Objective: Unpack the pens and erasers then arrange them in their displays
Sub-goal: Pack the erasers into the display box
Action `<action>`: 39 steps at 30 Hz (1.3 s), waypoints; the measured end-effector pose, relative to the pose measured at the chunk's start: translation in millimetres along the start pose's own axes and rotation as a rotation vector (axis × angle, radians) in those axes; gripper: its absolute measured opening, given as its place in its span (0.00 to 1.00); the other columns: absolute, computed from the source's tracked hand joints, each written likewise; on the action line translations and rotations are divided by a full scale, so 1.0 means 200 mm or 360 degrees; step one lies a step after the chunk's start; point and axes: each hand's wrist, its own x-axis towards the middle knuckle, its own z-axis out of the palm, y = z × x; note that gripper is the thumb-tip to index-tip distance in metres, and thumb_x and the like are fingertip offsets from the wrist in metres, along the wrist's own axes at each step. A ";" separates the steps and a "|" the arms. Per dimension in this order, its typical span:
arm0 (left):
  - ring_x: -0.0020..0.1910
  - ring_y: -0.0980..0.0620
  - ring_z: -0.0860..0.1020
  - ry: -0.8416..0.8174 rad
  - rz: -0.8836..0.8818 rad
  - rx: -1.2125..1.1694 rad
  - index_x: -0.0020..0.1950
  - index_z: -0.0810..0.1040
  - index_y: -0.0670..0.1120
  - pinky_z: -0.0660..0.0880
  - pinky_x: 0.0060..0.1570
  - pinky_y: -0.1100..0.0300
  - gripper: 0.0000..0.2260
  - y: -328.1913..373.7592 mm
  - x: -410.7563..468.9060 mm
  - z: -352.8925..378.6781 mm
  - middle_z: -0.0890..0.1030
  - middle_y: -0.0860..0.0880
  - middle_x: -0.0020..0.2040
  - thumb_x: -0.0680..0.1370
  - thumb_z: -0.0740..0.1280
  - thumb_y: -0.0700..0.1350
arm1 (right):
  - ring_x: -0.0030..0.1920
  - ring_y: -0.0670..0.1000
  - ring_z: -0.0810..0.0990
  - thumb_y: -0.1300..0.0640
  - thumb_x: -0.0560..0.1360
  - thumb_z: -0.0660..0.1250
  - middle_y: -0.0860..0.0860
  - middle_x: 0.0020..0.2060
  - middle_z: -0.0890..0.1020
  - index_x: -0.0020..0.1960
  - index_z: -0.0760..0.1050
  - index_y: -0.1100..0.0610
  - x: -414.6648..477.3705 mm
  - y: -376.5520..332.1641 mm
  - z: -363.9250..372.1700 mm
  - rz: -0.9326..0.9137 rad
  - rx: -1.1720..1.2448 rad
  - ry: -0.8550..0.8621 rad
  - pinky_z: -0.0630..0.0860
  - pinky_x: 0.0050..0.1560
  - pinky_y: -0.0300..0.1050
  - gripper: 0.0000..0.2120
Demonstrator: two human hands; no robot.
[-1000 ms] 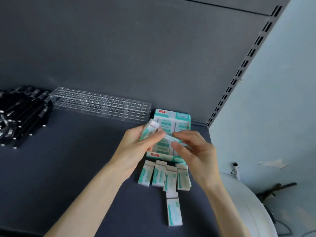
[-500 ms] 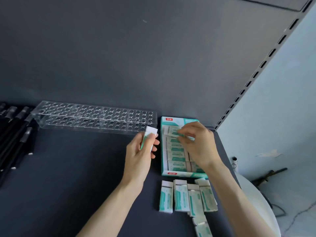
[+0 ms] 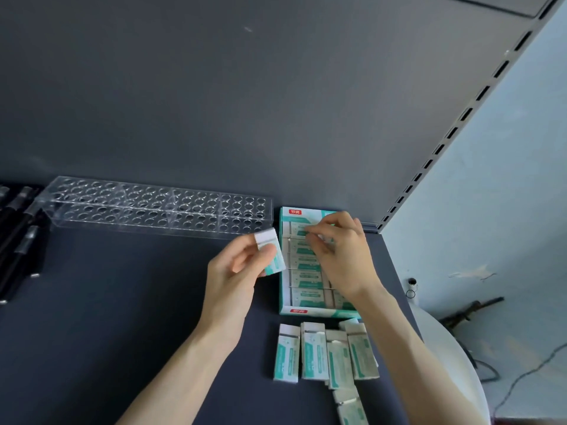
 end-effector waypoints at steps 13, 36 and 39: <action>0.49 0.53 0.83 -0.0185 0.0201 0.0211 0.49 0.82 0.44 0.76 0.46 0.67 0.09 0.01 -0.02 0.02 0.85 0.48 0.48 0.71 0.70 0.45 | 0.39 0.52 0.84 0.53 0.71 0.67 0.52 0.42 0.85 0.48 0.81 0.57 -0.19 -0.02 -0.18 0.0249 0.1438 -0.0434 0.79 0.42 0.39 0.10; 0.70 0.62 0.63 -0.0441 0.0045 0.1248 0.73 0.63 0.59 0.61 0.70 0.56 0.43 -0.03 -0.05 -0.03 0.65 0.67 0.69 0.62 0.73 0.68 | 0.54 0.54 0.75 0.65 0.70 0.72 0.50 0.50 0.82 0.50 0.82 0.59 -0.09 0.17 -0.20 -0.0102 -0.0119 0.0080 0.67 0.52 0.37 0.10; 0.73 0.57 0.60 -0.0482 0.0036 0.1296 0.75 0.61 0.58 0.58 0.73 0.49 0.42 -0.03 -0.05 -0.04 0.61 0.67 0.72 0.64 0.72 0.65 | 0.54 0.56 0.75 0.66 0.72 0.70 0.52 0.53 0.81 0.50 0.82 0.59 -0.06 0.17 -0.16 -0.0104 -0.0237 0.0040 0.69 0.52 0.42 0.09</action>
